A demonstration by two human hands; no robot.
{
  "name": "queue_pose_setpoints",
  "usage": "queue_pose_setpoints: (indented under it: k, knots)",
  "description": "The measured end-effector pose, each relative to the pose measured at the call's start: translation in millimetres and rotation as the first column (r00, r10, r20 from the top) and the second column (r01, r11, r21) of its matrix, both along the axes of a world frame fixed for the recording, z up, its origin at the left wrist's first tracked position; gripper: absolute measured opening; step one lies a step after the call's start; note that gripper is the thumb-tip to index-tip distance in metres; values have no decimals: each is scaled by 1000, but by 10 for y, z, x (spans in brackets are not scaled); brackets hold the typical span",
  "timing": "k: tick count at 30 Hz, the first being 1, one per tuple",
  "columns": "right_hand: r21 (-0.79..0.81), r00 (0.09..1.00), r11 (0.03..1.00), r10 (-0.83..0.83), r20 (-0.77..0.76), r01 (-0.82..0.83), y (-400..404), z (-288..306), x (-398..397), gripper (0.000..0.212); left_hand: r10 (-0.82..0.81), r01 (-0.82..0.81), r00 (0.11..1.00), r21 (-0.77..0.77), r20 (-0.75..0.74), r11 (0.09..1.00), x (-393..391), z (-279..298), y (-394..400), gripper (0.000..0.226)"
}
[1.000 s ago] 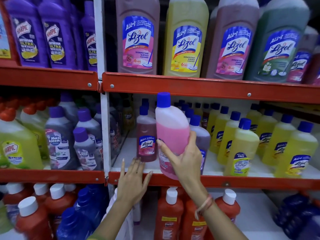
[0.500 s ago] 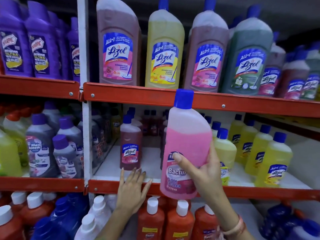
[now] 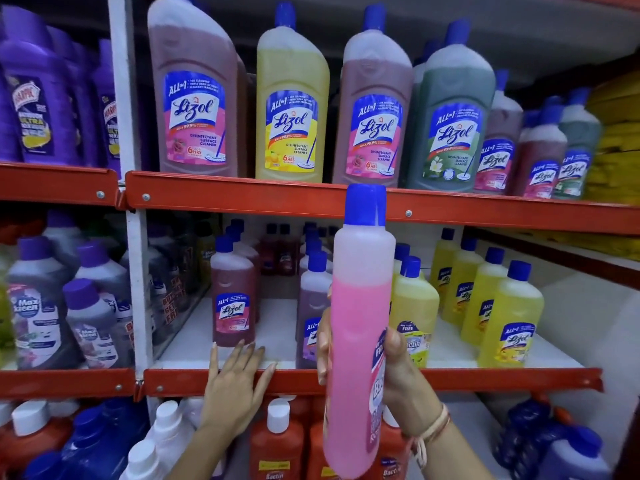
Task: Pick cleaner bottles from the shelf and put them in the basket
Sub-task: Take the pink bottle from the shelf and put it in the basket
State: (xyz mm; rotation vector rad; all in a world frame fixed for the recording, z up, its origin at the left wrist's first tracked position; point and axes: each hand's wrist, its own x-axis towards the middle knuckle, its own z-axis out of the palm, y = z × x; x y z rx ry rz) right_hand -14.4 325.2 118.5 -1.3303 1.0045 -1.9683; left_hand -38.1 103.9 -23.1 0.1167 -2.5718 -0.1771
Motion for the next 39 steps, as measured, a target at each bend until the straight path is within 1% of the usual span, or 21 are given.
queue_pose_setpoints:
  k: [2,7,10,11,12,13,15,17,19,20,21,22,23,25,26,28,29,31,34,39]
  knots:
    - [20,1000,1000,-2,-9,2,21,6,-4,65,-3,3,1000,8,10,1000,-14,-17,-11,88]
    - [44,999,998,-44,19,43,111,-17,-55,67,0,0,999,-2,38,1000,-43,-44,-23,85]
    - [42,996,995,-91,24,90,149,-27,-52,65,1,-2,998,24,64,1000,-38,-41,-18,90]
    - [40,994,993,-111,25,110,160,-23,-48,66,5,-8,998,50,66,999,-38,-27,-1,89]
    - [37,990,990,-137,24,136,169,-15,-43,67,5,-13,997,118,71,993,-31,25,27,83]
    - [34,986,986,-166,22,165,181,-7,-37,68,-6,-6,998,227,56,974,-13,107,67,77]
    - [25,972,972,-233,14,232,207,10,-23,70,-43,65,997,452,-59,889,57,382,193,71]
    - [20,937,937,-349,-6,349,234,14,6,73,-94,240,960,599,-264,764,213,818,359,65]
    - [17,872,872,-489,-22,489,254,1,37,75,-179,482,864,669,-471,566,417,1304,538,61]
    - [8,836,836,-548,-26,548,262,-10,54,75,-229,592,800,661,-555,461,528,1523,625,60]
    - [-3,799,799,-601,-32,601,271,-19,72,73,-290,678,733,628,-615,381,629,1719,700,62]
    - [-16,761,762,-648,-39,648,283,-28,92,71,-365,736,677,596,-639,320,736,1877,773,64]
    - [-33,726,727,-686,-45,686,300,-35,113,69,-454,766,636,579,-624,277,819,1992,837,66]
    - [-75,669,672,-741,-61,737,342,-44,155,68,-610,778,584,585,-536,231,923,2104,980,58]
    - [-94,650,653,-757,-69,751,362,-40,171,67,-642,767,581,600,-501,226,942,2117,1048,50]
    - [-120,624,630,-777,-86,767,409,-35,188,66,-613,756,613,596,-498,271,928,2102,1171,43]
    - [-129,615,621,-783,-90,773,431,-39,188,66,-584,752,629,591,-513,292,907,2080,1213,42]
    - [-125,600,609,-793,-101,784,476,-65,183,66,-562,745,635,613,-531,263,883,2028,1260,41]
    - [-66,596,606,-793,-128,793,563,-181,178,66,-570,709,653,668,-499,227,891,1931,1297,43]
    - [18,619,624,-771,-145,781,736,-485,225,61,-527,636,725,725,-443,264,970,1630,1421,47]
